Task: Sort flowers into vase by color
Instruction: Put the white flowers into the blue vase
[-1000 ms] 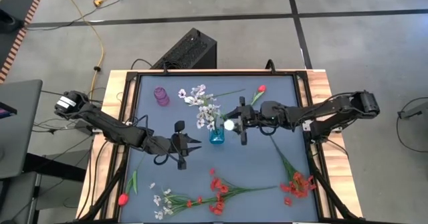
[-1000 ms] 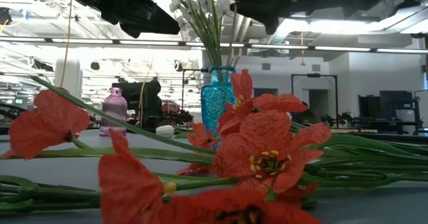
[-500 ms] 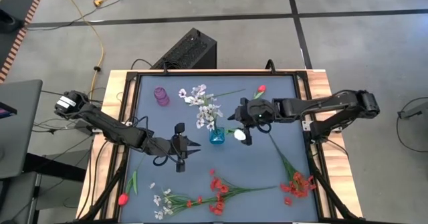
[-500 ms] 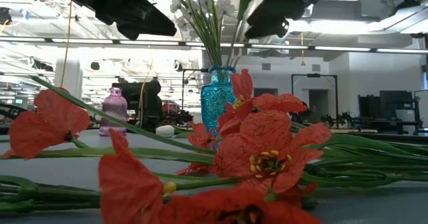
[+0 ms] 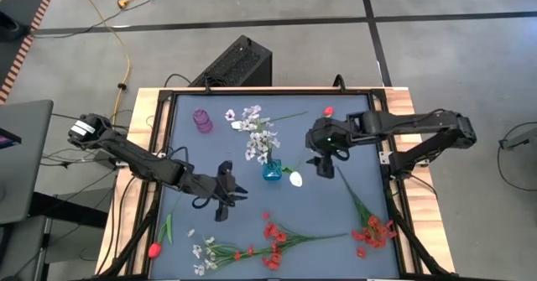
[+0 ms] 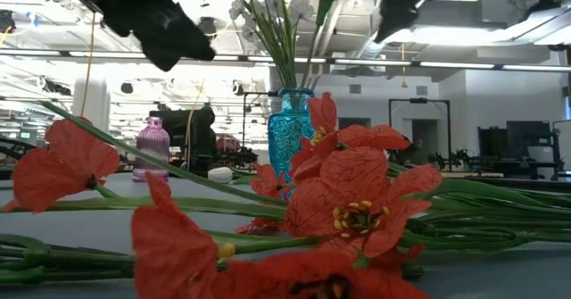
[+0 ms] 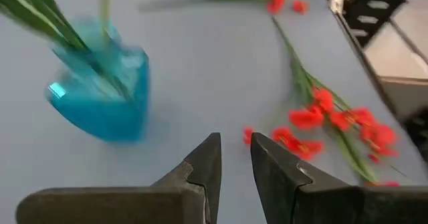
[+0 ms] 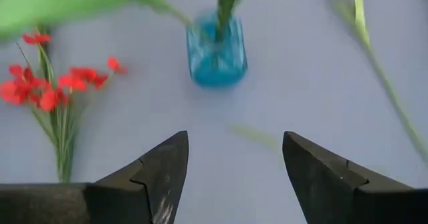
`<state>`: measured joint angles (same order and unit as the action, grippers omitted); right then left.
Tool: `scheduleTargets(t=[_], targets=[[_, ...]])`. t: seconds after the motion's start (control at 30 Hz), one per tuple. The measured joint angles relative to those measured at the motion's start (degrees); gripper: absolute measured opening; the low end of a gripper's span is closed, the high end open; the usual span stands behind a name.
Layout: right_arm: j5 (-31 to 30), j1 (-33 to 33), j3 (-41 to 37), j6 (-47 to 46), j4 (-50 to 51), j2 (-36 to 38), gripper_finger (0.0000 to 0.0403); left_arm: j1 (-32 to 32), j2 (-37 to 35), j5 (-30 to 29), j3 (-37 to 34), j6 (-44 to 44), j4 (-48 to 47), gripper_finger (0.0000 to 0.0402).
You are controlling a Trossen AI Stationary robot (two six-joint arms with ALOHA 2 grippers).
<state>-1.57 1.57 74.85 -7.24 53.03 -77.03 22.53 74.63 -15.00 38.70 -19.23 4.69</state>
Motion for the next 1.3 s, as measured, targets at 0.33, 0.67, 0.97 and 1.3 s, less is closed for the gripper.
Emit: scheduleTargets(t=[0.33, 0.67, 0.97, 1.3], targets=[[-1.71, 7.30, -1.22, -9.48, 4.53, -0.13, 0.0270, 6.96, 0.00, 7.30, 0.09, -9.84, -0.14, 0.0070], [-6.48, 19.02, -1.22, -17.62, 2.91, -0.13, 0.0270, 21.66, 2.69, -3.90, 4.20, -15.93, 2.33, 0.0070], [-11.68, 24.23, -1.22, -18.69, -1.87, -0.13, 0.0270, 24.08, 17.90, -1.42, 19.98, -17.83, -18.60, 0.0073], [-13.60, 27.06, -1.22, -19.78, -2.15, -0.13, 0.0270, 23.55, 26.36, 4.22, 26.84, -24.70, -26.35, 0.0143]])
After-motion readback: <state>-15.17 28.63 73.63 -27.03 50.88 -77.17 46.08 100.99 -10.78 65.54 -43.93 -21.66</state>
